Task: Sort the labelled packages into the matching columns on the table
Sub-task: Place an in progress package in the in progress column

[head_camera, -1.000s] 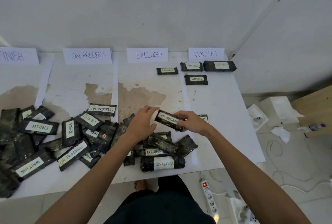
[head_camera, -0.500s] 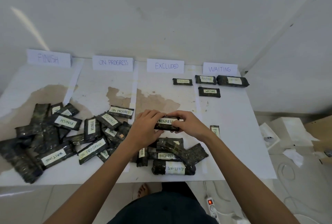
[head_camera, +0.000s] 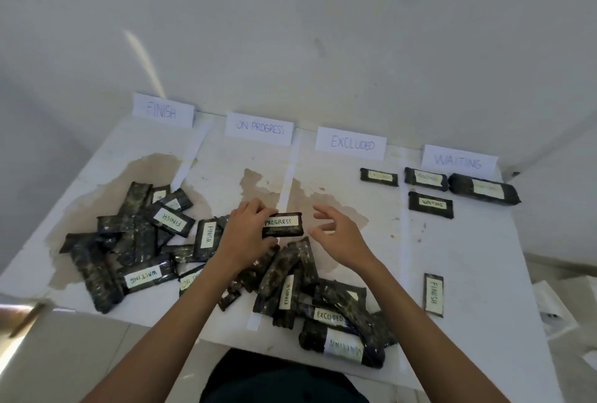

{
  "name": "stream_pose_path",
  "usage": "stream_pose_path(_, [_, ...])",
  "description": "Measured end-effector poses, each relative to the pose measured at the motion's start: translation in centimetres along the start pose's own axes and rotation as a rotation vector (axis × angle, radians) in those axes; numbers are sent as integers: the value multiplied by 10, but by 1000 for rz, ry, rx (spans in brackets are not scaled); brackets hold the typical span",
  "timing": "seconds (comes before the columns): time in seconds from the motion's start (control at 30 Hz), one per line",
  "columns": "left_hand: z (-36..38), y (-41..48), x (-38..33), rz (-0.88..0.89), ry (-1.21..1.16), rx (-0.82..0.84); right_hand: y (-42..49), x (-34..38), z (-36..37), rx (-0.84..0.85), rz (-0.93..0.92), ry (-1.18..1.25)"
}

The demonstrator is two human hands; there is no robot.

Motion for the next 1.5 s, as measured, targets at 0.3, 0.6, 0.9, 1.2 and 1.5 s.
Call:
stream_pose_path(0.3, [-3, 78, 74, -54, 73, 78, 78, 17, 24, 7, 9, 22])
stream_pose_path(0.6, [18, 210, 121, 50, 63, 139, 170, 10, 33, -74, 68, -36])
stream_pose_path(0.9, [65, 260, 142, 137, 26, 262, 217, -12, 44, -160, 114, -25])
stream_pose_path(1.2, [68, 261, 151, 129, -59, 291, 218, -19, 56, -122, 127, -65])
stream_pose_path(1.5, [68, 165, 127, 213, -235, 338, 179, -18, 63, -100, 71, -309])
Point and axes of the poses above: each hand's wrist, its own y-axis towards the middle knuckle, its own z-axis out of the palm, x = y × z, the point moved 7 cm from there along y, towards the middle knuckle, and after that the axes turned 5 degrees about x, right-handed, at the moved point
